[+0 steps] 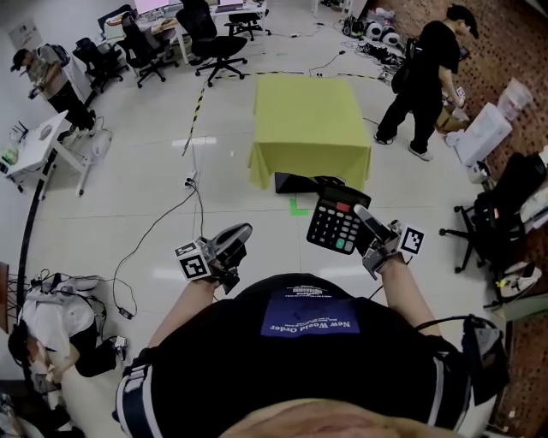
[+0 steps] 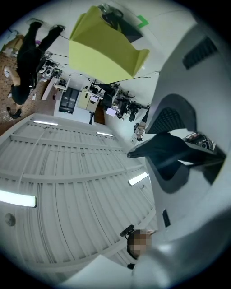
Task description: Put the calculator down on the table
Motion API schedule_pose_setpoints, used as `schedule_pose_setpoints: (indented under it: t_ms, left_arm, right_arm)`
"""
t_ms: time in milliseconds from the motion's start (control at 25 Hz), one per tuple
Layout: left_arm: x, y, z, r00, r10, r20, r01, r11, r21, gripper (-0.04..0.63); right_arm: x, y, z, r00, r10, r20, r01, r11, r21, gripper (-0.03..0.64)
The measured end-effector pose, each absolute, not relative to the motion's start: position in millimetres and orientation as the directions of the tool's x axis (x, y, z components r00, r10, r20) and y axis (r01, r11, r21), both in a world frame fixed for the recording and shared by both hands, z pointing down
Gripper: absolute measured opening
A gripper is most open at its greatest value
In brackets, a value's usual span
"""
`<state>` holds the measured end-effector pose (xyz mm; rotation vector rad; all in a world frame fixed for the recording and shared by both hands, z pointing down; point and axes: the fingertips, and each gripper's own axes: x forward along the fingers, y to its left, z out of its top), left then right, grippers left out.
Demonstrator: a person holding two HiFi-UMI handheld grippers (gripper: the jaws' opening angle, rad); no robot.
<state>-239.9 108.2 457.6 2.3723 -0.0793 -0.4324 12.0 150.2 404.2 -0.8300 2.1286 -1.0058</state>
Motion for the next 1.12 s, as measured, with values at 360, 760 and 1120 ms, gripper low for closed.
schedule_pose_setpoints:
  t_ms: [360, 760, 1120]
  left_arm:
    - [-164, 41, 453, 0.919, -0.305, -0.249, -0.072, -0.752, 0.655, 0.006]
    - [-48, -11, 441, 0.905, -0.343, -0.250, -0.101, -0.747, 0.657, 0.006]
    - [-21, -65, 457, 0.928, -0.302, -0.218, -0.084, -0.741, 0.667, 0.006]
  right_arm:
    - [92, 50, 415, -0.687, -0.661, -0.302, -0.173, 0.553, -0.815, 0.118]
    - [184, -29, 416, -0.754, -0.577, -0.314, -0.100, 0.573, -0.813, 0.118]
    - [215, -77, 434, -0.716, -0.621, -0.319, -0.111, 0.552, -0.826, 0.118]
